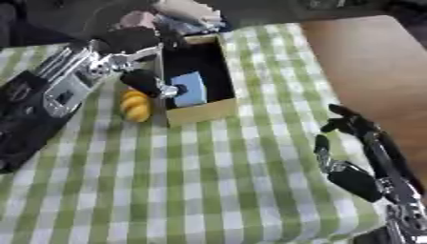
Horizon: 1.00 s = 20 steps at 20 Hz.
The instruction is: Pick up objects on the table and place them in the box.
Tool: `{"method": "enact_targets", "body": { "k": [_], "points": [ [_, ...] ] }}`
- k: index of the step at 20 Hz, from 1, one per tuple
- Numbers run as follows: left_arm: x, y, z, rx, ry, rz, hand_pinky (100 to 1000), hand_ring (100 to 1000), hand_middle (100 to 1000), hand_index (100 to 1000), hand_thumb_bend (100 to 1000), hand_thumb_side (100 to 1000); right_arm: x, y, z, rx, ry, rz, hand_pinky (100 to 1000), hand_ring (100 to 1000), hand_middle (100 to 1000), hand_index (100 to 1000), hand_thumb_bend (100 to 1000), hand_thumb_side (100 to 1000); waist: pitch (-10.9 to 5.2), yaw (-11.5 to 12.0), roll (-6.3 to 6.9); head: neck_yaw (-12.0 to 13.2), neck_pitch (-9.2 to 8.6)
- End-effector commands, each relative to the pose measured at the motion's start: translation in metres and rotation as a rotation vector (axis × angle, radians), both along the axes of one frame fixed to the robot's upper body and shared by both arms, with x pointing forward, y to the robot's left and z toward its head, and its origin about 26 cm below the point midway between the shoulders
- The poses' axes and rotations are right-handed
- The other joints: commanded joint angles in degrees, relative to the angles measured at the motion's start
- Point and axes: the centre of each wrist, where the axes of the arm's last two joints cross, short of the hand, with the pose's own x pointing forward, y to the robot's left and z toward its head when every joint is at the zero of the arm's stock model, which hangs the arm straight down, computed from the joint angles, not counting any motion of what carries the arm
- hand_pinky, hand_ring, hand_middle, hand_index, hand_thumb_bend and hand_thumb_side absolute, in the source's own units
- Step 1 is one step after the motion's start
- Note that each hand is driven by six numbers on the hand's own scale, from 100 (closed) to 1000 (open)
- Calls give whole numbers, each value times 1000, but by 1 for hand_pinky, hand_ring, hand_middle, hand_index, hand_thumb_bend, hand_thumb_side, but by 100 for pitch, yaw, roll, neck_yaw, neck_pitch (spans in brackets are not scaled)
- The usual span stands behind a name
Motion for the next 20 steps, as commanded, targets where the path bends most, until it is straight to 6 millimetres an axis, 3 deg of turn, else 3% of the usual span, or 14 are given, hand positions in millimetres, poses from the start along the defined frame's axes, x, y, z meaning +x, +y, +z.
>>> {"method": "enact_targets", "body": {
  "k": [1, 5, 9, 10, 15, 20],
  "points": [
    [-3, 7, 14, 34, -53, 23, 901, 909, 978, 987, 514, 735, 2, 0, 8, 0, -26, 7, 868, 844, 630, 925, 100, 399, -86, -2, 6, -23, -58],
    [-4, 16, 17, 31, -66, 58, 875, 881, 950, 970, 484, 669, 2, -1, 7, -1, -26, 1, 869, 844, 630, 925, 100, 400, -93, 9, 12, -47, -63],
    [-4, 42, 22, 47, -14, 142, 854, 852, 900, 937, 467, 526, 2, -3, 8, -4, -26, -4, 868, 843, 630, 924, 100, 402, -105, 32, 29, -85, -63],
    [-4, 49, 23, 56, 1, 163, 839, 826, 871, 913, 464, 452, 2, -3, 7, -4, -26, -6, 868, 843, 630, 924, 100, 402, -107, 41, 35, -95, -61],
    [0, 72, 14, 115, 103, 233, 826, 799, 845, 893, 469, 445, 2, -3, 8, -4, -27, -9, 868, 843, 630, 924, 100, 402, -99, 57, 40, -127, -40],
    [13, 79, -11, 102, 181, 258, 823, 792, 839, 891, 459, 519, 2, -2, 8, 2, -27, -6, 868, 842, 630, 924, 100, 397, -78, 18, -1, -120, -29]
  ]
}}
